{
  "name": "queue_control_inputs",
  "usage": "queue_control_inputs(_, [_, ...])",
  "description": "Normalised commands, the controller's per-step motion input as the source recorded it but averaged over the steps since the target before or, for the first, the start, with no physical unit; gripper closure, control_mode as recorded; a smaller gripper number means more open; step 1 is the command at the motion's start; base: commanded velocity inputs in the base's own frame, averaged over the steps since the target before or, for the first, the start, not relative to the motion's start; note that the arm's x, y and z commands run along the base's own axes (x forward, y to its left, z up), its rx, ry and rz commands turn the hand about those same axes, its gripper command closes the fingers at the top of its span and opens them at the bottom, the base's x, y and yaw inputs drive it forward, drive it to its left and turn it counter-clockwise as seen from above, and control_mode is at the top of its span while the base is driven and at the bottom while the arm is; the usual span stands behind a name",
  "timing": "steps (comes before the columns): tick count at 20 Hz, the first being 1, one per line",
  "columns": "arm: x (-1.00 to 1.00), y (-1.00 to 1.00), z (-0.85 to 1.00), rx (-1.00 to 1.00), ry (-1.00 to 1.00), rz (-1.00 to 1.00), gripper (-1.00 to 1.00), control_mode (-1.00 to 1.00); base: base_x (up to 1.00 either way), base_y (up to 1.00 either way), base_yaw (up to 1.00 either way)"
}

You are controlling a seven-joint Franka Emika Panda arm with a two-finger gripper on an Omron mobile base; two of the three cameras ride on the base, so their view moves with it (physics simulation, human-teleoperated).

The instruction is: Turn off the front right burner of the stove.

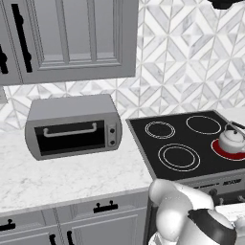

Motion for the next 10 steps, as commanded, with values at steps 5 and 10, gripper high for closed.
queue_control_inputs(5, [0.08,-0.02,-0.08,0.00,0.00,0.00,-1.00,-1.00,0.00,0.00,0.00])
queue_control_inputs(10, [0.18,0.00,-0.15,0.00,0.00,0.00,-1.00,-1.00,0.00,0.00,0.00])
